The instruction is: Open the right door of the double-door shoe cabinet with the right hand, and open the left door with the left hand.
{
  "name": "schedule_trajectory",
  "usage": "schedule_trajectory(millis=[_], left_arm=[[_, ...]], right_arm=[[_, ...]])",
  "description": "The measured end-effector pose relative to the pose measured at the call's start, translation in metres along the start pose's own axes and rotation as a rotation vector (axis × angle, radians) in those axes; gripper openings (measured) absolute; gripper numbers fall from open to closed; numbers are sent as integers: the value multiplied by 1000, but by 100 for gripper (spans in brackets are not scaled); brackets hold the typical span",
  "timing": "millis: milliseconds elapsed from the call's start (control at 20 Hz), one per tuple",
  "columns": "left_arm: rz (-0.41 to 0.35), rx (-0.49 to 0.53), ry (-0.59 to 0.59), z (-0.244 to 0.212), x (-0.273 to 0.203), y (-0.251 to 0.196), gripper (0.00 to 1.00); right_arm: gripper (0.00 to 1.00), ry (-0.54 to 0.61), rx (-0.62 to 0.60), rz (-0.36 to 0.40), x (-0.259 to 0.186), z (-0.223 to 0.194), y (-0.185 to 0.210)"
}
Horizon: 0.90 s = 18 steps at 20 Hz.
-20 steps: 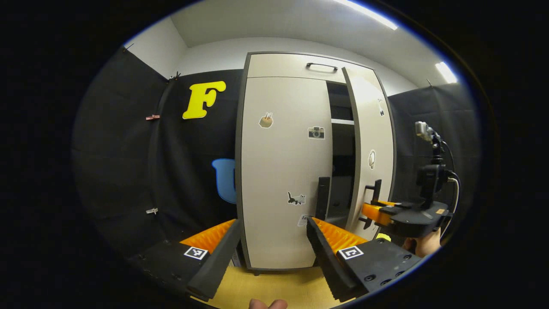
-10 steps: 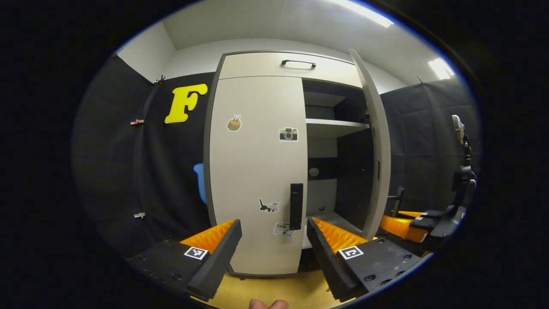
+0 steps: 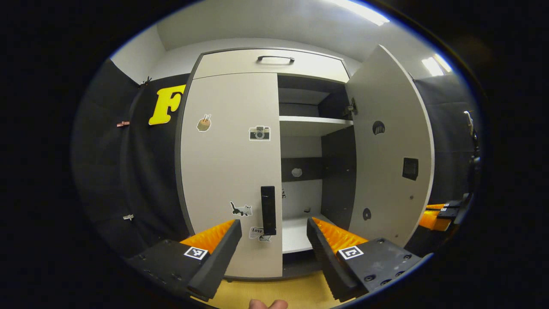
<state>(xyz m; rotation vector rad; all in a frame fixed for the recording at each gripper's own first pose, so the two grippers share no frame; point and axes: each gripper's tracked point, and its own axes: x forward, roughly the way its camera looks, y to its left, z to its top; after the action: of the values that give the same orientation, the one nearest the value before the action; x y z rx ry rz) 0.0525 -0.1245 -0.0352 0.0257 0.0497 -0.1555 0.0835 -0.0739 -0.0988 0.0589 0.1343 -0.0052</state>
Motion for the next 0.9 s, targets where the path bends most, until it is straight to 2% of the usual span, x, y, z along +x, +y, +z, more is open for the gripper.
schedule_trajectory(millis=[50,100,200,350,450,750,800,850,900], left_arm=[[-4,-3,0,-1,0,-3,95],[-7,-6,0,-1,1,-5,95],[-5,-9,7,-3,0,-6,95],[17,8,-1,3,-1,-2,95],[28,20,7,2,1,1,95],[66,37,0,3,20,20,95],[75,47,-4,3,27,24,95],[75,57,0,1,36,27,92],[74,64,7,-3,44,28,95]], right_arm=[[8,-6,0,-39,2,1,-15],[5,-2,32,-14,1,1,-20],[6,15,131,41,-2,1,-14],[8,-1,47,9,1,1,-18],[6,-11,-1,-12,0,1,-17],[7,-14,19,-49,-22,2,-19],[11,-20,20,-58,-26,3,-21],[21,-28,12,-67,-30,4,-25],[36,-36,-6,-89,-33,6,-29]])
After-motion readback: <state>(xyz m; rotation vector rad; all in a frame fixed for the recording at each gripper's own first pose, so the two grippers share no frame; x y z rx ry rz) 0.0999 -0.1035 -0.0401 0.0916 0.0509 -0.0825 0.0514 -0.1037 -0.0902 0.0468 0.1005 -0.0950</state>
